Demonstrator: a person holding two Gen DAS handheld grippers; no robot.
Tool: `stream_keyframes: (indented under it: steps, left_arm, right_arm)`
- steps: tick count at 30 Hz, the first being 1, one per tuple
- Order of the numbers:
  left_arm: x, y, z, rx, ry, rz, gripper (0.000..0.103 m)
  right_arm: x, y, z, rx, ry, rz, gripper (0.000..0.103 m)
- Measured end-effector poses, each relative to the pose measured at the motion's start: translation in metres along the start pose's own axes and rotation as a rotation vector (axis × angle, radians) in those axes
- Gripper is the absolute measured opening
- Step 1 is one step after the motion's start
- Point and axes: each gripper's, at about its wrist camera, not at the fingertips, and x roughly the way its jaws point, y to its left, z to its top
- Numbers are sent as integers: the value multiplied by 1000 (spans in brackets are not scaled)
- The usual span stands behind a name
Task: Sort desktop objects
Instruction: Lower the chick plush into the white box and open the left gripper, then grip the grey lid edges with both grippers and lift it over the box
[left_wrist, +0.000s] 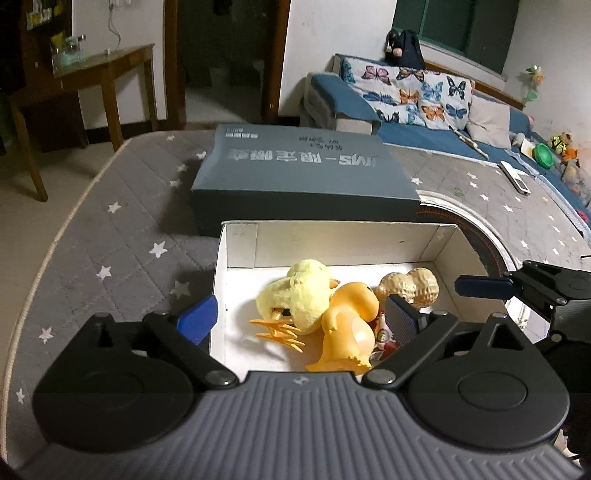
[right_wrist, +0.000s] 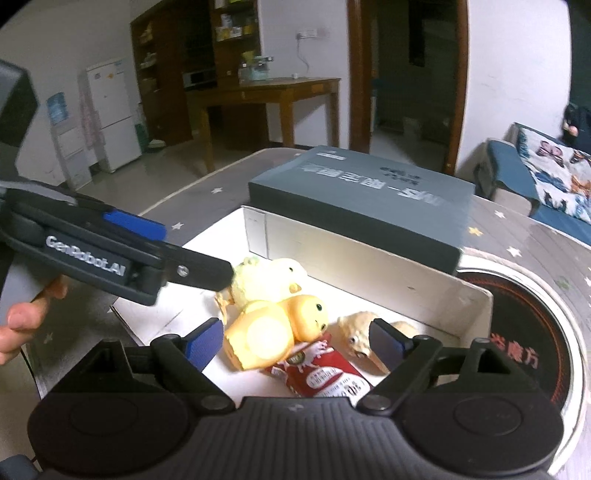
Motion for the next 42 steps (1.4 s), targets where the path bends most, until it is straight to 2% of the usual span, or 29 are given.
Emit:
stream_keyframes:
  steps: [13, 19, 23, 42]
  left_arm:
    - [-12, -14, -9, 16, -58, 77, 96]
    - [-5, -22, -4, 43, -23, 105, 96]
    - [5, -21, 4, 32, 27, 104, 96]
    - [44, -16, 36, 52, 70, 137, 96]
  right_arm:
    - [-23, -10, -15, 71, -7, -79, 93]
    - [-25, -15, -16, 85, -6, -93, 93]
    - [-24, -19, -13, 94, -5, -98, 93]
    - [6, -48, 14, 131, 38, -113, 94]
